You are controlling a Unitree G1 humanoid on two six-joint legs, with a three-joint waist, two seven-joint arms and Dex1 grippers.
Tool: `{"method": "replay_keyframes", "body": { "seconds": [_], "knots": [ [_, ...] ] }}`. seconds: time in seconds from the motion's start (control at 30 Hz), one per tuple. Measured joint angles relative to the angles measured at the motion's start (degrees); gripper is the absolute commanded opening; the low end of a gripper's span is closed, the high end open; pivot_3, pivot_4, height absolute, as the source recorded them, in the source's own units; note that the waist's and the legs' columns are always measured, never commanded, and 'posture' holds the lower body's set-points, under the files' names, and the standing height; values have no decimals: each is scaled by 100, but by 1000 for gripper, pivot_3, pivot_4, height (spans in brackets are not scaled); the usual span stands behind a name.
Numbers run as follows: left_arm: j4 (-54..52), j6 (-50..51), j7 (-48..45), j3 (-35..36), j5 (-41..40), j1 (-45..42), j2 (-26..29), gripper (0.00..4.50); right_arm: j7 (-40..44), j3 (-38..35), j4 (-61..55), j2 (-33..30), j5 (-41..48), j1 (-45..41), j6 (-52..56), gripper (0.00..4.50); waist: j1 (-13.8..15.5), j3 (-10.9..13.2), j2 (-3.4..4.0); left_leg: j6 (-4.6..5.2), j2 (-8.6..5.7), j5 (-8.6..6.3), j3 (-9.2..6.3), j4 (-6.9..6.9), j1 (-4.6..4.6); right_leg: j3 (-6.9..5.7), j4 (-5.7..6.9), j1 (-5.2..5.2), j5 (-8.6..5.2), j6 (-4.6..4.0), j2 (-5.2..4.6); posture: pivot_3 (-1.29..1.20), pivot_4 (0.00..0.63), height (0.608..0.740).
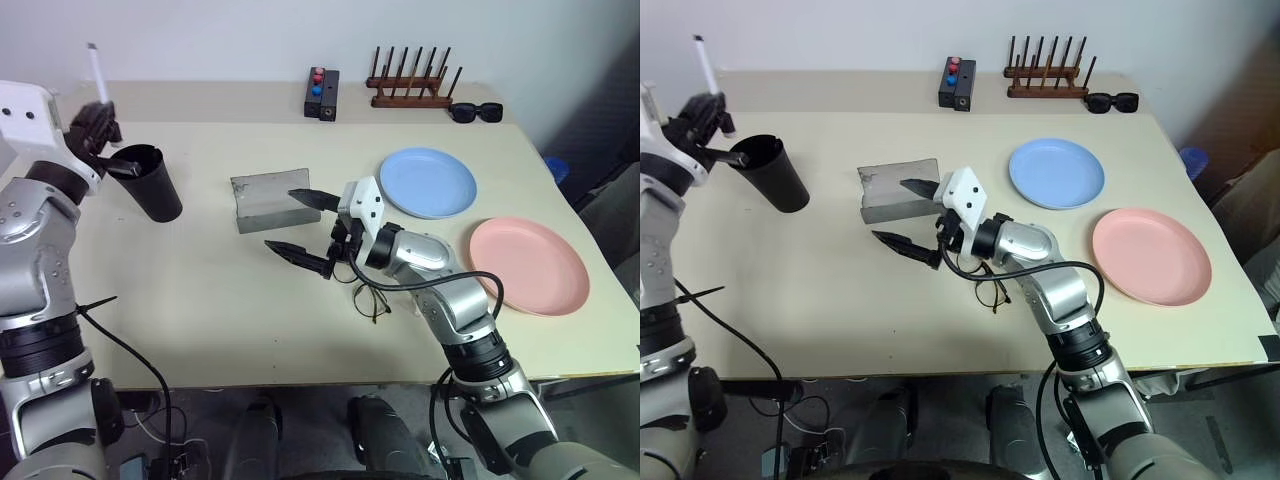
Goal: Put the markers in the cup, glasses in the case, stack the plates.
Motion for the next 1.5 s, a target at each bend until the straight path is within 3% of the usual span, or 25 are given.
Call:
{"method": "replay_keyframes", "body": {
  "seconds": [0.2,0.47,0.9,1.0,1.2,1.5],
  "knots": [
    [1343,-1215,663,-280,605,-448,-408,30,-78,9,8,166,-44,-7,-61,4500,0,0,0,-1,0,0,-1,2,1,0,3,0,1,2,1,0,150,740],
    [3070,-2345,948,-359,794,-934,-608,30,-220,20,-80,155,-46,22,-58,4500,-2,0,0,-1,0,0,-1,0,0,-2,2,0,8,14,1,0,150,740],
    [3249,-2462,1048,-395,702,-934,-786,30,-336,-3,-199,88,-43,89,-34,4500,-8,0,0,-2,0,1,-1,0,0,-1,2,1,8,14,1,0,150,740],
    [3209,-2447,1106,-392,692,-882,-810,1091,-332,-3,-199,88,-43,89,-34,4500,-8,0,0,-2,0,1,-1,-1,0,-1,2,1,8,14,1,0,150,740],
    [3012,-2400,1203,-392,664,-742,-908,4007,-325,-2,-198,92,-43,88,-34,4500,-8,0,0,-2,0,1,-1,-1,0,-2,2,1,8,14,1,0,150,740],
    [2711,-2180,1157,-411,497,-731,-1002,4007,-327,-2,-198,72,-43,89,-30,4500,0,0,0,-3,0,2,-2,0,0,-2,2,2,8,14,1,0,150,740]
  ]
}}
